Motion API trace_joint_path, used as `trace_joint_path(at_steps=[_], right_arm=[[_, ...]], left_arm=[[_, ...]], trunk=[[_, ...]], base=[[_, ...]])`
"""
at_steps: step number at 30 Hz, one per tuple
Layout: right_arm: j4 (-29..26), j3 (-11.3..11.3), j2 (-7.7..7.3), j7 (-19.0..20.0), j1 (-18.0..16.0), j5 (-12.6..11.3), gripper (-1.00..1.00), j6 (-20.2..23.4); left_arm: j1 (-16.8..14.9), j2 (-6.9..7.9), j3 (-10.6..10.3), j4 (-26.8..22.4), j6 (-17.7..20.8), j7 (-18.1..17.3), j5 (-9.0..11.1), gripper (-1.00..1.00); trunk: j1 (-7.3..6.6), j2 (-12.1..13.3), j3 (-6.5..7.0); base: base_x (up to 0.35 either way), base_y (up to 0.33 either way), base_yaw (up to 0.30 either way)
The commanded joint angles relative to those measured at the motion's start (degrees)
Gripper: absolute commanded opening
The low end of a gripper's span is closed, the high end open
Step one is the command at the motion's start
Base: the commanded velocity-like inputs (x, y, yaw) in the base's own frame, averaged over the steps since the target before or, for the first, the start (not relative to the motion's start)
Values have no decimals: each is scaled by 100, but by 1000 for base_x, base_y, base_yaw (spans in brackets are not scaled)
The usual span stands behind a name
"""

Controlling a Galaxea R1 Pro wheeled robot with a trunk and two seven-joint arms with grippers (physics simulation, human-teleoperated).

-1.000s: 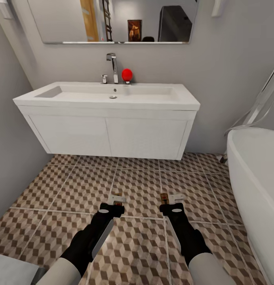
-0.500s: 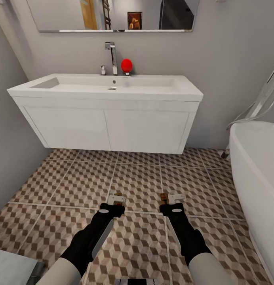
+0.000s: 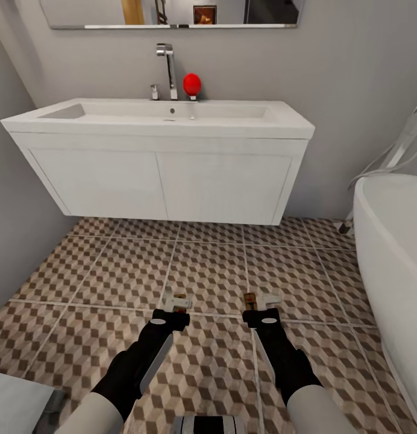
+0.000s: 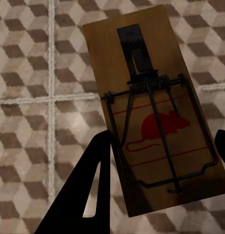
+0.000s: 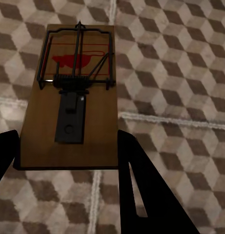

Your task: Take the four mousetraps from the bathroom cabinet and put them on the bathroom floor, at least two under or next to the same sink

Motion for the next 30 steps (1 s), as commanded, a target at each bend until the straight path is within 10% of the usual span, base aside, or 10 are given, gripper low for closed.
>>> trace_joint_path(at_steps=[1,30], right_arm=[[-8,8,0,-6,-1,27,-100,41],[-4,10,0,-6,-2,28,-100,38]], left_arm=[[-4,3,-15,-7,19,55,50,-100],[-4,3,-16,2,19,55,50,-100]], trunk=[[21,-44,-32],[115,-121,-940]], base=[[0,0,0],[0,0,0]])
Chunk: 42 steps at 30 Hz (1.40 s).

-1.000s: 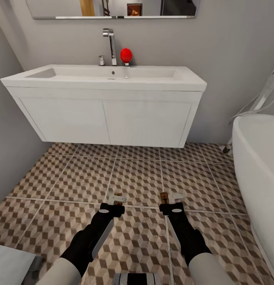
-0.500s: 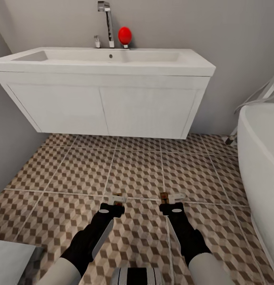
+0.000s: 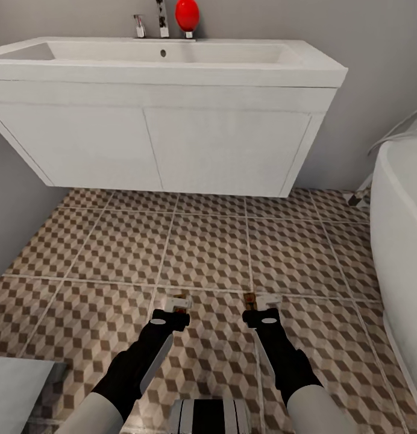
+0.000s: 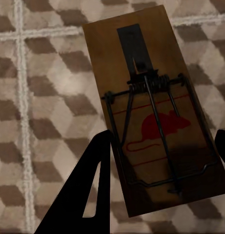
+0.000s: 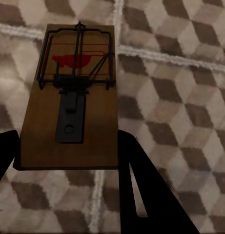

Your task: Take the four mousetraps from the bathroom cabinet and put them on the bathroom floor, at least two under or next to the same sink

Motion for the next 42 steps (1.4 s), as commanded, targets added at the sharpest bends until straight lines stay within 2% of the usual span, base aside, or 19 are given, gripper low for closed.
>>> trace_joint_path(at_steps=[1,12,15,17,20,23,25,29,33,36,39,42], right_arm=[[-7,7,0,-7,-1,27,-100,40],[-3,14,0,-7,0,27,-100,40],[-7,23,0,-8,1,37,-100,15],[-9,97,0,-12,1,52,-100,-98],[-6,483,0,-18,-3,68,-100,-581],[-17,693,0,-36,-20,86,-100,-779],[-27,744,0,-43,-130,95,-100,-826],[166,793,0,-31,-692,111,-100,-858],[634,803,0,-24,-1343,111,-100,-859],[1175,805,0,-19,-1888,113,-100,-856],[1666,806,0,-17,-2291,114,-100,-858],[1923,806,0,-16,-2493,111,-100,-875]], left_arm=[[-3,3,-15,-8,19,55,51,-100],[-3,3,-15,-49,16,55,51,-100],[-3,3,-37,-68,9,57,49,-100],[-3,3,-91,-87,-13,60,42,-100],[-3,3,-177,-145,-148,63,29,-100],[-3,-8,-193,-169,-299,64,2,-100],[-3,-20,-188,-175,-329,64,-24,-100],[-57,-62,-168,-272,-304,63,-52,-100],[-647,-80,-99,-407,272,64,-53,-100],[-1430,-84,196,-124,836,64,-48,-100],[-1990,-85,349,322,990,64,-51,-100],[-2192,-72,395,549,1012,64,-53,-100]], trunk=[[1,-3,-36],[29,-18,-372],[29,-18,-378],[29,-18,-380],[29,-18,-381],[29,-18,-381],[29,-18,-381],[29,-18,-381],[29,-18,-381],[29,-18,-381],[29,-18,-381],[29,-18,-381]], base=[[0,0,0],[0,0,0],[0,0,0],[0,0,0],[0,0,0],[0,0,0],[0,0,0],[0,0,0],[0,0,0],[0,0,0],[0,0,0],[0,0,0]])
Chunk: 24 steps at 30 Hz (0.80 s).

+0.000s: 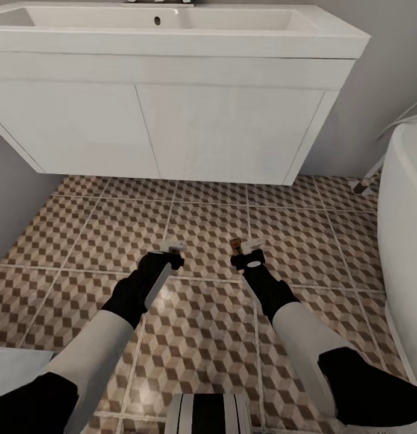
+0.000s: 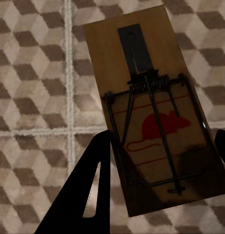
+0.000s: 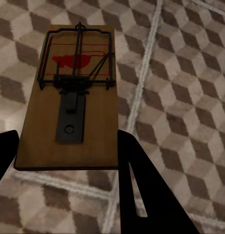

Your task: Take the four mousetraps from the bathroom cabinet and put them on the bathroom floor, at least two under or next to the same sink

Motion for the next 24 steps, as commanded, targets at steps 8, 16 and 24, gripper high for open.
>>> trace_joint_path(at_steps=[8,16,24], right_arm=[[560,25,0,-3,-134,21,-100,-588],[751,24,0,-2,-137,17,-100,-843],[758,25,0,-3,-137,17,-100,-852]], left_arm=[[-138,122,-38,462,-1371,-135,72,-100],[-136,170,-64,480,-1668,-685,60,-100],[-114,174,-79,485,-1672,-719,58,-100]], trunk=[[-1,-1,-4],[-1,-1,-4],[-1,-1,-4]], base=[[0,0,0],[0,0,0],[0,0,0]])
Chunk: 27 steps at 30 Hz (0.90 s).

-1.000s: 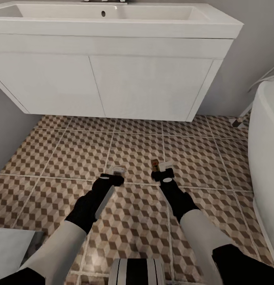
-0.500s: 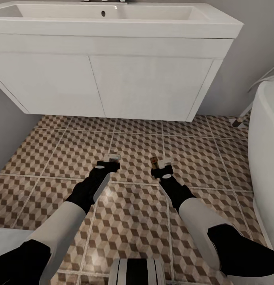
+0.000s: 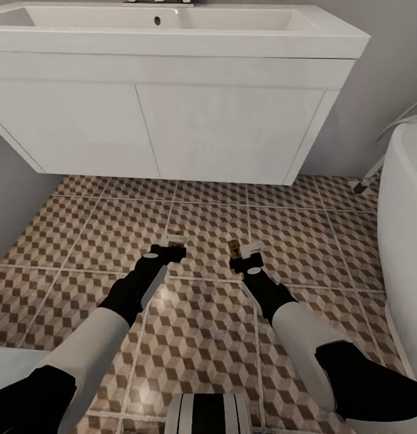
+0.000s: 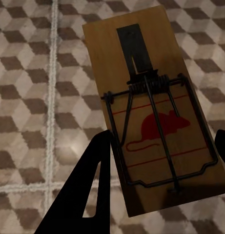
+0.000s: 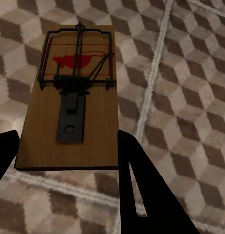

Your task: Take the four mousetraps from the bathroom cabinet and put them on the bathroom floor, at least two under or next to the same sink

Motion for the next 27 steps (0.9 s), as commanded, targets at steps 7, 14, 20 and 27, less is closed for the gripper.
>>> trace_joint_path(at_steps=[7,14,20,27], right_arm=[[-8,29,0,-23,-1,45,-100,49],[-8,34,0,-21,-1,45,-100,48],[-7,38,0,-20,-1,45,-100,45],[-8,36,0,-16,-1,45,-100,-99]], left_arm=[[2,12,-24,-26,26,53,49,-100],[3,130,-24,-604,36,53,44,-100],[6,203,-24,-956,292,44,48,-100],[16,214,-24,-847,395,24,49,-100]], trunk=[[9,-7,-92],[27,-16,-247],[43,-24,-380],[61,-33,-535]], base=[[0,0,0],[0,0,0],[0,0,0],[0,0,0]])
